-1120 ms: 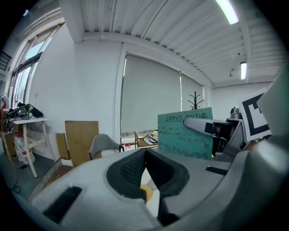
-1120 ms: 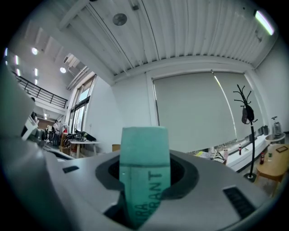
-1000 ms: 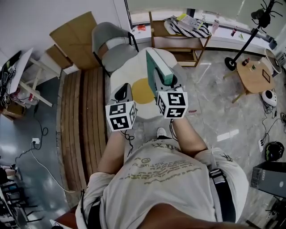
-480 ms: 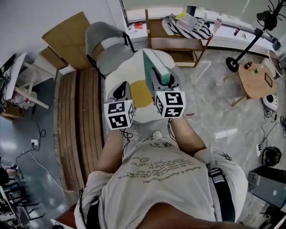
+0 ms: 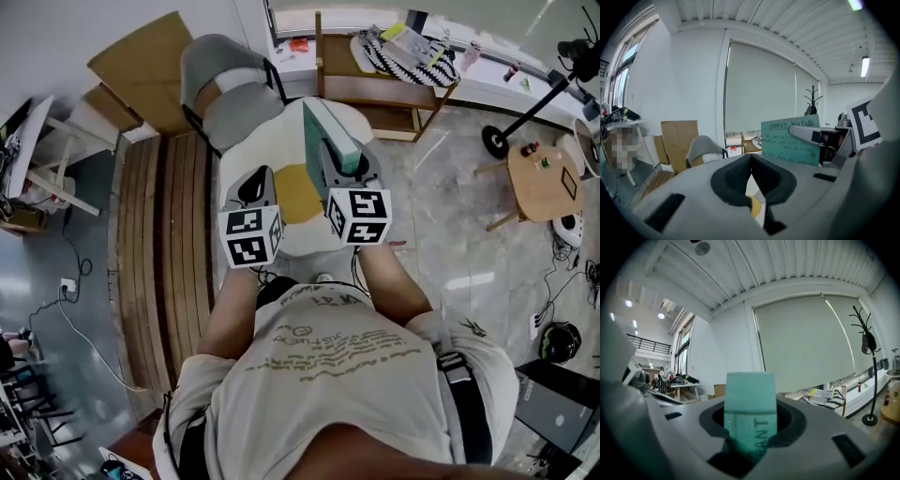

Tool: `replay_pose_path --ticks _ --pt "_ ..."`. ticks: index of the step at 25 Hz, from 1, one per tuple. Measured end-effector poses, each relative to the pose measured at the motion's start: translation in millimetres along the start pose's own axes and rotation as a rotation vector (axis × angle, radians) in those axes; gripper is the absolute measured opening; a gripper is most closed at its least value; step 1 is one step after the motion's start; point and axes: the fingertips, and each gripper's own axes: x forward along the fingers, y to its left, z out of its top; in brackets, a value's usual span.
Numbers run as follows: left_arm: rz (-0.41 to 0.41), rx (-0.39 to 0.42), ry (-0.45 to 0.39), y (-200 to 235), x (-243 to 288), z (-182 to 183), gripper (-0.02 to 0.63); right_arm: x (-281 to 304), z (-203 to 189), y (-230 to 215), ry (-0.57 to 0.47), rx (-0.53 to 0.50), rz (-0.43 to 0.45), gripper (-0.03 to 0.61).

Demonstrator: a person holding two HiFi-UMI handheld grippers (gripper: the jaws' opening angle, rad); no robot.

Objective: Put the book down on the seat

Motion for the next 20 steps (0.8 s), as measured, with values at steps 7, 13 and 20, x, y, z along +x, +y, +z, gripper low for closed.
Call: replay_pose_path --ticks 7,13,20 --pt "-0.04 0.018 0.025 18 28 -1 0.02 28 -14 0 0.027 -0.001 -0.028 0.167" --pt "-0.091 0.016 0.046 40 60 -2 0.021 60 -28 -2 0.053 -0.029 -0.077 0.167" --pt "-0.129 -0.039 0.09 72 86 -25 0.02 101 -58 10 0.128 -0.112 -0.103 0.168"
